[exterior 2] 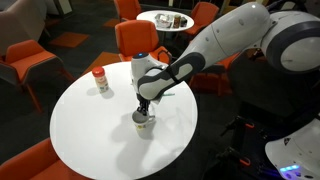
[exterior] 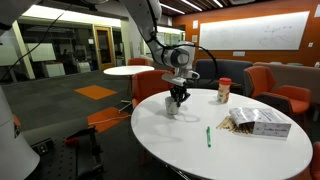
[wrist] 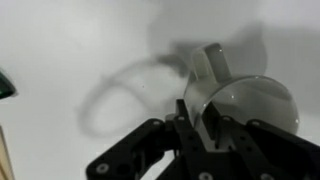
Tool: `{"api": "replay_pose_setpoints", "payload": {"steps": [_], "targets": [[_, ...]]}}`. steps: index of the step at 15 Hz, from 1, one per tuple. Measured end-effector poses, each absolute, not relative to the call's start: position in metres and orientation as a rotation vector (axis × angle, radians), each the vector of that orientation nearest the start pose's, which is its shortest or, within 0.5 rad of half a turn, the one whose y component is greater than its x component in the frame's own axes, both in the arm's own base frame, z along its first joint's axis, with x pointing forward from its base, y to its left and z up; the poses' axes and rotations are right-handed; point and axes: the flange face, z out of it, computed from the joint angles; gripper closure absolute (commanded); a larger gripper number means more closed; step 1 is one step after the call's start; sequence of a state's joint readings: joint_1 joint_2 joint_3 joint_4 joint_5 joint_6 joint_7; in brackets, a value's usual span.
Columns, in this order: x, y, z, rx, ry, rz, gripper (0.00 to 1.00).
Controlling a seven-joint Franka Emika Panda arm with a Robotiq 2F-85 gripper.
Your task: Move the cup towards you
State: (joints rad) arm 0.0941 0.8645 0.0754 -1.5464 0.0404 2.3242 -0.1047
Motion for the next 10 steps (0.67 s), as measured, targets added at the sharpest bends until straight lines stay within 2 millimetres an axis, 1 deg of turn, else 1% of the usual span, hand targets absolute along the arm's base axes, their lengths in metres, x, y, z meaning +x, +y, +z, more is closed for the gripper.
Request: {"api": "replay_pose_setpoints", "payload": {"steps": [3, 6, 8, 10], "targets": [[0.680, 0.100, 0.130, -3.033, -0.311, 0.179, 1.00], [0.683, 0.087, 0.132, -3.033, -0.288, 0.178, 1.00], [0.686, 0.076, 0.138, -3.034, -0.274, 0.164, 1.00], [0.688, 0.062, 0.151, -3.032, -0.272, 0.145, 1.00]]}}
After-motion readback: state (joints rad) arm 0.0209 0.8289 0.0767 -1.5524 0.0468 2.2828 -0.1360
